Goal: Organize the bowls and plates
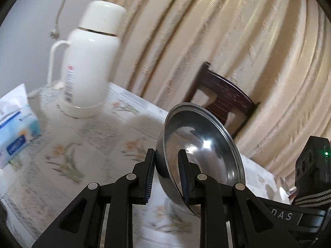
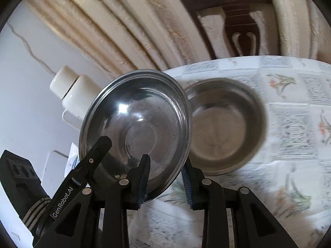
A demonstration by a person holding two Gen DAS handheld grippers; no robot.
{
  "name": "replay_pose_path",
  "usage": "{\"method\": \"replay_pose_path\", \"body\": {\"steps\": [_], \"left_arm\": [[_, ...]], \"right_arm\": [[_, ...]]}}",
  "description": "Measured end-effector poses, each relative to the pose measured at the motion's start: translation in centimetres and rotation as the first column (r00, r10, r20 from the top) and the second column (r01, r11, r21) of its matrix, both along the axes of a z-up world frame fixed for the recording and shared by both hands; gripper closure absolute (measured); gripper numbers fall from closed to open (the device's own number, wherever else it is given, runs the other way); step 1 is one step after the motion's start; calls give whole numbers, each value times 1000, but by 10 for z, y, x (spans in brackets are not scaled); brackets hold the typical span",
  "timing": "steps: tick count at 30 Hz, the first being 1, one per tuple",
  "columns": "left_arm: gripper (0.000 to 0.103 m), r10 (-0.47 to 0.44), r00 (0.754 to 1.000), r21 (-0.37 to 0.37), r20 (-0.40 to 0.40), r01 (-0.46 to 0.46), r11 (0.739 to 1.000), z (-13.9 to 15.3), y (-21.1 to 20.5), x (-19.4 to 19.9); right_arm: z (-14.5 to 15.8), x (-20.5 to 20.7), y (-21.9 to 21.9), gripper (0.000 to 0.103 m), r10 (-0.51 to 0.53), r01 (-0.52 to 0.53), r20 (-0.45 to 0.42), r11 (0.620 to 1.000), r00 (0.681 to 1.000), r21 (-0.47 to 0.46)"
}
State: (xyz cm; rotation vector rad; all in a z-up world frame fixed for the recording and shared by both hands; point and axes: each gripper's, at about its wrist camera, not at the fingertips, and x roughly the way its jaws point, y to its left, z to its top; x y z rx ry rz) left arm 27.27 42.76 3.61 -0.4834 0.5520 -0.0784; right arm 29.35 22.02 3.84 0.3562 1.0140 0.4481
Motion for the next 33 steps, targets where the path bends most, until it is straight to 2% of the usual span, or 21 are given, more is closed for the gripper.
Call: {"method": "replay_pose_path", "body": {"steps": [8, 17, 22, 25, 29, 30, 33], "left_arm": [[80, -65, 997, 20, -49, 66, 998, -4, -42, 37], [77, -68, 994, 79, -85, 74, 994, -26, -64, 58], [76, -54, 994, 120, -97, 65, 991, -33, -67, 61], [76, -22, 994, 131, -107, 36, 991, -37, -62, 62], [64, 30, 994, 123, -107, -16, 992, -40, -47, 61], [59, 42, 993, 117, -107, -29, 993, -40, -43, 61], [53, 72, 990, 86, -119, -62, 994, -43, -32, 61]], "right_arm": [[-9, 15, -34, 70, -67, 67, -12, 998, 998, -9], [-34, 38, -59, 70, -115, 114, -60, 993, 992, -18], [-28, 41, -59, 70, -116, 115, -25, 993, 993, -26], [-26, 43, -60, 66, -121, 121, -7, 992, 993, -27], [-22, 44, -66, 52, -148, 149, 30, 988, 989, -38], [-20, 44, -68, 52, -156, 157, 41, 987, 987, -43], [-17, 44, -74, 52, -177, 180, 60, 982, 982, -50]]}}
